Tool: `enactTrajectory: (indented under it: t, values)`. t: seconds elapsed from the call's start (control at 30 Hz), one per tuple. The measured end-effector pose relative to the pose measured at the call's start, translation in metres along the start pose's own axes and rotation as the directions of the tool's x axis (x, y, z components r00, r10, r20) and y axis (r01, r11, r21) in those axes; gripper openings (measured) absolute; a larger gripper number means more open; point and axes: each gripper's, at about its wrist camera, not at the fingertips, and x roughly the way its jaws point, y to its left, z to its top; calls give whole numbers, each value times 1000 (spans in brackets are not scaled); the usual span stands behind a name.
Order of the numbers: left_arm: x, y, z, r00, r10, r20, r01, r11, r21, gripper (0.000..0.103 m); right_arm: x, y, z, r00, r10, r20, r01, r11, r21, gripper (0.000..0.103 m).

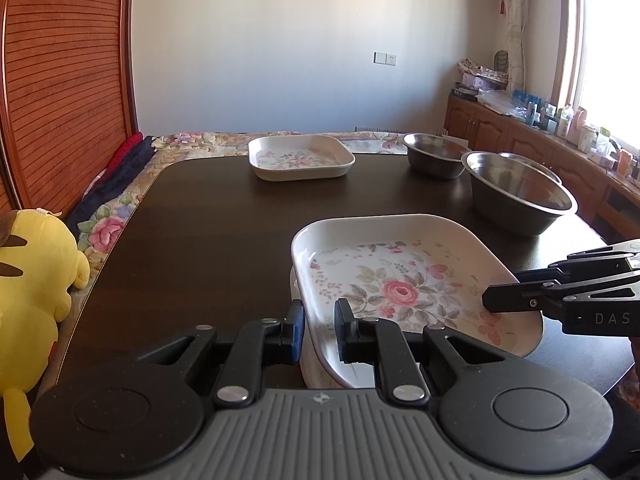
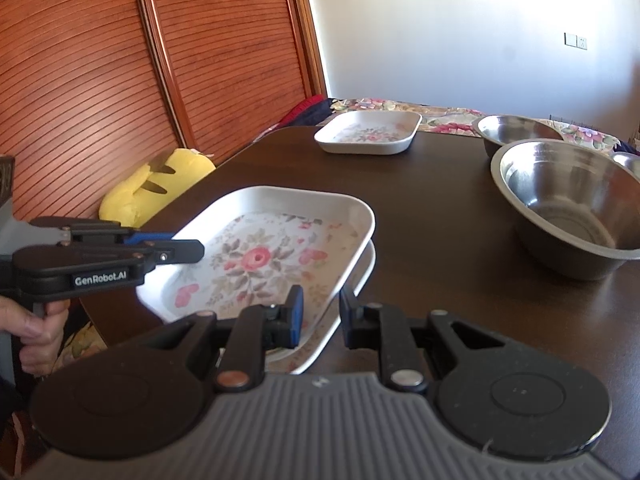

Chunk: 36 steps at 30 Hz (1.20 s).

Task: Organize plates and bowls

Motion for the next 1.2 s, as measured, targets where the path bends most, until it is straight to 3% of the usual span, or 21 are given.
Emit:
enactTrajectory:
  t: [0.8, 1.2]
  values:
    - [10, -5, -8, 999, 49, -9, -48, 998, 39, 16, 3, 3, 3, 1000, -3, -15, 3, 1000, 1, 22]
    - [8, -2, -7, 999, 37, 0, -37, 999, 27, 16, 0, 2, 5, 1000, 6, 5, -6, 1000, 11, 22]
